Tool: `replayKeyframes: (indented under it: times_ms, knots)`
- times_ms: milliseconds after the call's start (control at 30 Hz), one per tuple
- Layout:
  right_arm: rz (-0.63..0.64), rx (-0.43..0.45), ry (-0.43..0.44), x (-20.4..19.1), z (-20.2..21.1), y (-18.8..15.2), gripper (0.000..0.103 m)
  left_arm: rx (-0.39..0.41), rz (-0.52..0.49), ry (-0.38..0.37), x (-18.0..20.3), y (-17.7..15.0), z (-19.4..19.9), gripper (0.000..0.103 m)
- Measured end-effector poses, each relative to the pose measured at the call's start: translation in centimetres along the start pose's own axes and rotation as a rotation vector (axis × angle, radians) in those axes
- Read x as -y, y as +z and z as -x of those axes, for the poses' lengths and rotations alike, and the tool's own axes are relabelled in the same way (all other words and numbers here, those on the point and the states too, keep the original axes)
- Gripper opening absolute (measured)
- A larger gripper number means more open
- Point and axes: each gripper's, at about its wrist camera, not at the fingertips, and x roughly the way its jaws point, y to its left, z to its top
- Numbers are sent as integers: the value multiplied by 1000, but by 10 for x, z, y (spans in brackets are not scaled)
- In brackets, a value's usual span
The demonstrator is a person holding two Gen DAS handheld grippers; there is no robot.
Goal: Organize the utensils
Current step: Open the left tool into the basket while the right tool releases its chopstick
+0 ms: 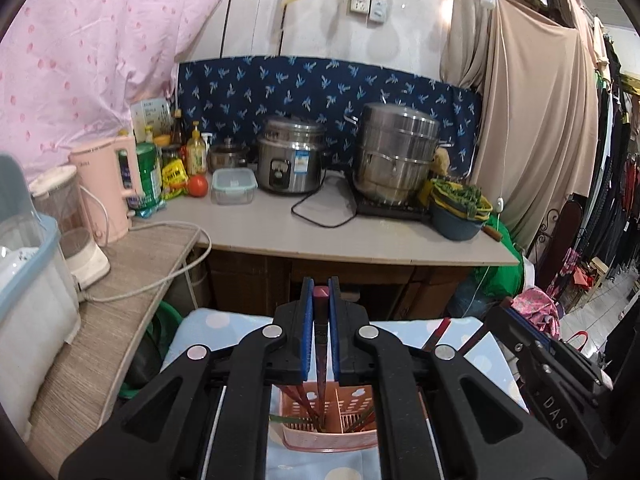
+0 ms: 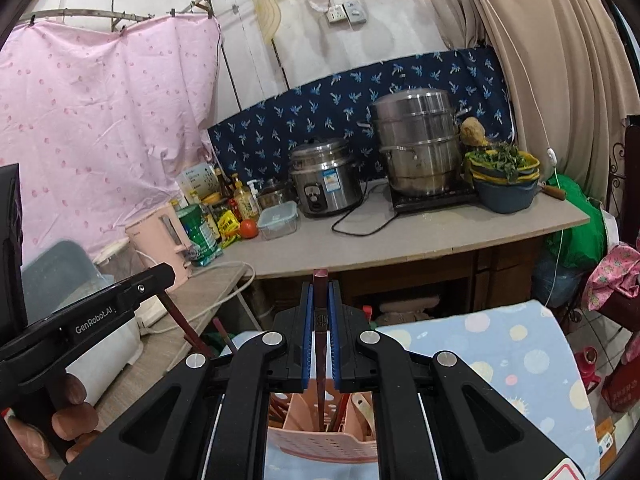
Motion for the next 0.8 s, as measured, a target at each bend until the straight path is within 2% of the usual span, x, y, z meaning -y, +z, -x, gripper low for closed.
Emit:
replayKeyframes:
  times_ms: [267,400,467,533,600,800]
  knots:
    - [-15,-67,-20,8,-19,-18,8,-40,7,4,-3,-15,-16,7]
    - [-22,-59,-34,11,-13,-19,23,-44,-2,-1,-1,-19,-15,9]
    - [-28,-51,-34,13,-9,-19,24,-48,-9,3,1,-21,-13,13]
    - [-32,-47,-33,15,-3,-18,24,-45,-7,10,1,-22,-9,28]
    - [-31,-42,-32,15,4,-18,24,-34,-5,20,1,-23,-3,34]
    - [-22,-28,-21,10,33,-20,25,-16,-11,32,2,-27,23,35]
